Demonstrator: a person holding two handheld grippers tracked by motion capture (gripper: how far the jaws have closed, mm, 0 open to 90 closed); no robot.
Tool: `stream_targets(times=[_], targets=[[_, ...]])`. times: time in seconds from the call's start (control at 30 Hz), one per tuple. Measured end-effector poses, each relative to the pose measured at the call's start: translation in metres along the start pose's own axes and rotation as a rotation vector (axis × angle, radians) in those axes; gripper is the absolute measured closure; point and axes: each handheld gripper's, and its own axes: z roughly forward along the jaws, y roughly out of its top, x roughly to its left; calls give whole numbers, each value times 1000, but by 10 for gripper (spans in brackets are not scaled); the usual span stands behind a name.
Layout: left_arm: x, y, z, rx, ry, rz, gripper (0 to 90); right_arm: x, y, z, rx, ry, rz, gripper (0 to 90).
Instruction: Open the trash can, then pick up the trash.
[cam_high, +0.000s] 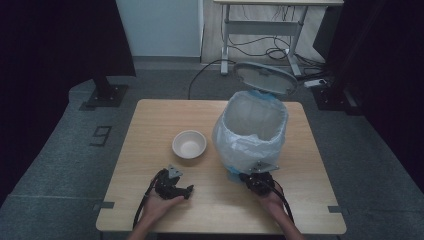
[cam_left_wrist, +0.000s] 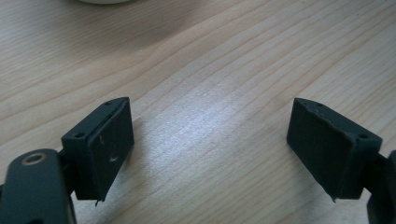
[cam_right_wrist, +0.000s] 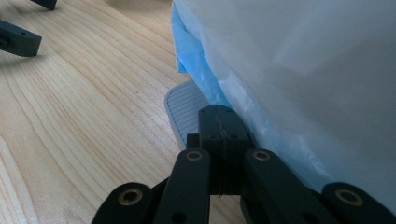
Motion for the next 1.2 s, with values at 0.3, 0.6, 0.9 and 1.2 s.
stream_targets(times=[0.3,0.6,0.9,1.2], targets=[[3,15,-22,-88,-14,-9,155,0,0,0,0,-1,-2,895],[12,27,-35,-125,-27,-36,189,0,0,0,-4,-1,-2,895],[14,39,-45,-153,-46,-31,191,0,-1,0,-4,-4,-3,894],[25,60,-51,-167,-37,-40,191,0,-1,0,-5,0,0,895]])
